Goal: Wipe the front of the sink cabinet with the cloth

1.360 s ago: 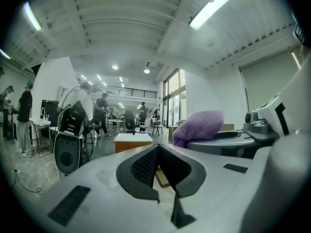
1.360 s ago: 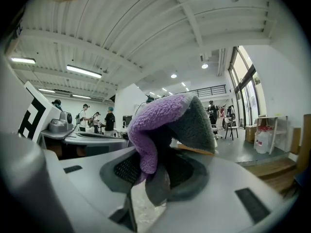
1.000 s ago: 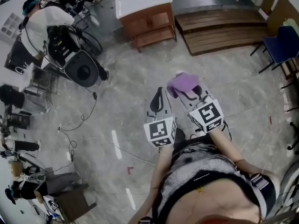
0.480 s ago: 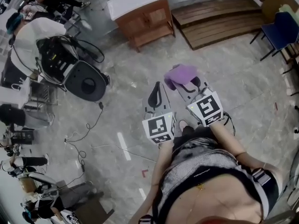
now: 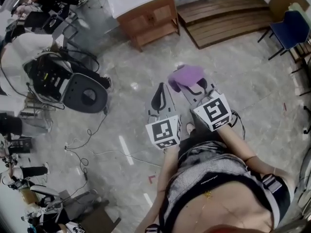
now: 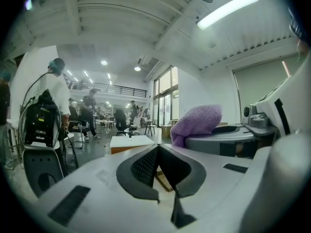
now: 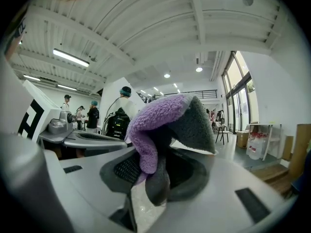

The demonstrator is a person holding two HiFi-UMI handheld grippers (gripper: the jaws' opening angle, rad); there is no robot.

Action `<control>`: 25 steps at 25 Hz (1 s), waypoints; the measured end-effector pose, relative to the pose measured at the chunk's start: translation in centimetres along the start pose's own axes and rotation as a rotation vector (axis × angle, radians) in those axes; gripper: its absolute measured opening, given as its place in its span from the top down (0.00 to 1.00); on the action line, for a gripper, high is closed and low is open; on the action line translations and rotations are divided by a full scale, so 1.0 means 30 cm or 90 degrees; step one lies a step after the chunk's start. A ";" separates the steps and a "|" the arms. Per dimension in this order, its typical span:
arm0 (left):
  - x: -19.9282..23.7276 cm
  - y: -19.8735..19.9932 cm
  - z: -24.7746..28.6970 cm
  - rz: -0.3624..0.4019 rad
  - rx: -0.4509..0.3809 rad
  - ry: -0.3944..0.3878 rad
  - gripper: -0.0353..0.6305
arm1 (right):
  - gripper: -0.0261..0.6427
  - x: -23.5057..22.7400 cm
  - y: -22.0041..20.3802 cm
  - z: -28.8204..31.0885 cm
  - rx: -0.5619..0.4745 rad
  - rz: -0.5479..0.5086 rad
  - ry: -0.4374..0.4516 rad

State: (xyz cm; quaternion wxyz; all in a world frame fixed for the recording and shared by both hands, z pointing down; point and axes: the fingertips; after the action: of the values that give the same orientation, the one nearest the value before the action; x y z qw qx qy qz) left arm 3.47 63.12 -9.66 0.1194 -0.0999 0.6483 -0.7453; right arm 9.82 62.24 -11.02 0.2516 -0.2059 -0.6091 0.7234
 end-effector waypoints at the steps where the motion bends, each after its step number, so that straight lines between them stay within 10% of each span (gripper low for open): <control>1: 0.012 0.004 0.009 -0.002 -0.002 0.004 0.95 | 0.69 -0.004 0.001 0.014 0.000 0.000 0.002; 25: 0.232 0.136 0.616 0.009 -0.012 0.073 0.95 | 0.69 -0.420 0.127 0.559 -0.014 0.021 0.061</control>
State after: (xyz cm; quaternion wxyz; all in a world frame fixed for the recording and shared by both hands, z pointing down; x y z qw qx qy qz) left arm 2.65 43.02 -11.17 0.0864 -0.0538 0.6617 -0.7428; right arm 9.20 40.94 -11.98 0.2664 -0.2528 -0.6007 0.7101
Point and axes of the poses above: the fingertips, and each gripper's own axes: z forward along the fingers, x to its left, y out of its top, and after that the axes turned 3 degrees about z, right-handed
